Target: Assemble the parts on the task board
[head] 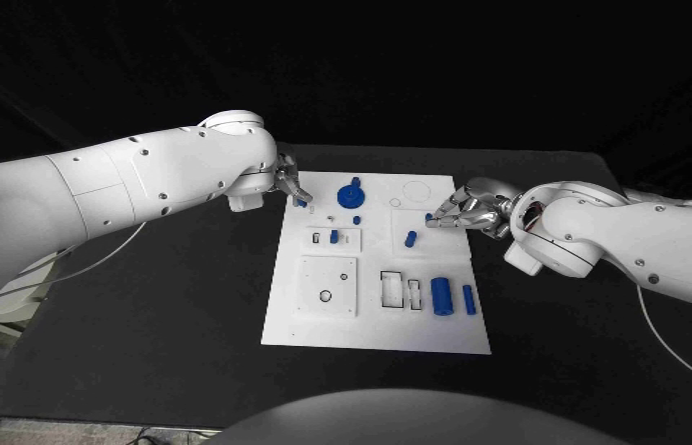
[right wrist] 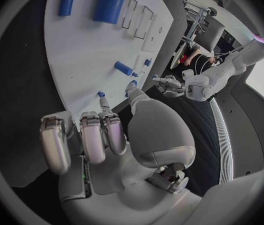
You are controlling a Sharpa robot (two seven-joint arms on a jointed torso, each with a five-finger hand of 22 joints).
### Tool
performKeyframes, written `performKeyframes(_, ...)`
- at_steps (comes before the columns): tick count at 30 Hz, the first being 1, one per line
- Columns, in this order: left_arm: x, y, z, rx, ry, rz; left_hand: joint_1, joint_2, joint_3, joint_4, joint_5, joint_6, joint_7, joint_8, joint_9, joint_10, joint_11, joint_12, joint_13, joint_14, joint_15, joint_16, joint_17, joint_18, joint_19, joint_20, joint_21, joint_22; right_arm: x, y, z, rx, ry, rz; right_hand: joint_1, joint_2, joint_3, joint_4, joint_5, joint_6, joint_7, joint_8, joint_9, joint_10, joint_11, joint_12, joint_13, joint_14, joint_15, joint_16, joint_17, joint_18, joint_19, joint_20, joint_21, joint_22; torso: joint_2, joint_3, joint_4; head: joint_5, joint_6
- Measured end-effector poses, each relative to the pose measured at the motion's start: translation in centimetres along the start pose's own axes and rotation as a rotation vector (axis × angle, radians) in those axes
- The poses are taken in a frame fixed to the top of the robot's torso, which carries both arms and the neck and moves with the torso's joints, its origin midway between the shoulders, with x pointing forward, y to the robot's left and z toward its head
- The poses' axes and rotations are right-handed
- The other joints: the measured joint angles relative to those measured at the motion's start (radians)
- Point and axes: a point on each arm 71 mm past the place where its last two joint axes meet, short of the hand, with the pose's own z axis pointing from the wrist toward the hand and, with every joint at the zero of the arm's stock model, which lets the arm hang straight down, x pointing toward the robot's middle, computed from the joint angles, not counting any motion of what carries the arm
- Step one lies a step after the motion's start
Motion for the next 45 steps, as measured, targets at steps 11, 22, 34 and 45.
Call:
performKeyframes(11, 0.8, -0.2, -0.7, -0.004, 0.07, 0.009, 0.0, 0.0, 0.003, 0.002, -0.001, 0.0, 0.0, 0.0, -0.002, -0.002, 0.002, 0.003, 0.0, 0.0, 0.0, 0.0, 0.0, 0.0, 0.0, 0.0, 0.0, 0.0, 0.0, 0.0, 0.0, 0.0, 0.001, 0.0, 0.0, 0.0, 0.0, 0.0, 0.0, 0.0, 0.0, 0.0, 0.001, 0.0, 0.0, 0.0, 0.0, 0.0, 0.0, 0.0, 0.0, 0.0, 0.0, 0.0, 0.0, 0.0, 0.0, -0.0001, -0.0001, 0.002, -0.002)
performKeyframes(22, 1.8, -1.3, -1.0, 0.004, 0.126, 0.045, -0.011, 0.011, 0.011, 0.001, 0.001, 0.004, 0.004, -0.002, -0.005, -0.002, 0.002, 0.003, -0.001, 0.0, 0.0, 0.0, 0.0, 0.0, 0.0, 0.0, 0.0, 0.0, 0.1, 0.1, 0.1, -0.002, 0.001, -0.001, 0.0, 0.0, 0.0, 0.0, 0.0, 0.0, 0.0, 0.0, 0.001, 0.0, 0.0, 0.0, 0.0, 0.0, 0.0, 0.0, 0.0, 0.0, 0.0, 0.0, 0.0, 0.0, 0.0, 0.0, -0.0012, 0.005, 0.0)
performKeyframes(34, 2.5, -2.3, -1.3, 0.017, 0.149, 0.11, -0.012, 0.012, 0.018, 0.001, 0.001, 0.004, 0.004, -0.007, -0.007, -0.002, 0.002, 0.005, -0.001, -0.004, -0.004, 0.0, 0.0, 0.0, 0.0, 0.0, -0.004, 0.0, 0.1, 0.1, 0.0, -0.002, 0.001, -0.001, 0.0, 0.0, 0.0, 0.0, 0.004, 0.0, 0.0, 0.0, 0.001, 0.0, 0.0, 0.0, 0.0, -0.004, 0.004, 0.0, 0.0, 0.0, 0.0, 0.0, 0.0, 0.0, 0.0, 0.0, -0.0006, 0.004, -0.004)
performKeyframes(45, 3.0, -3.0, -1.4, 0.021, 0.141, 0.157, -0.012, 0.012, 0.021, 0.004, 0.001, 0.004, 0.004, -0.003, -0.007, -0.002, 0.002, 0.005, -0.001, -0.004, -0.004, 0.0, 0.0, 0.0, 0.0, 0.0, -0.003, 0.0, 0.1, 0.1, 0.0, -0.003, 0.002, -0.001, 0.0, 0.0, 0.0, 0.0, 0.004, 0.0, 0.0, 0.0, 0.0, 0.0, 0.0, 0.0, 0.0, -0.004, 0.004, 0.0, 0.0, 0.0, 0.0, 0.0, 0.0, 0.0, 0.0, -0.0002, -0.0006, 0.005, -0.007)
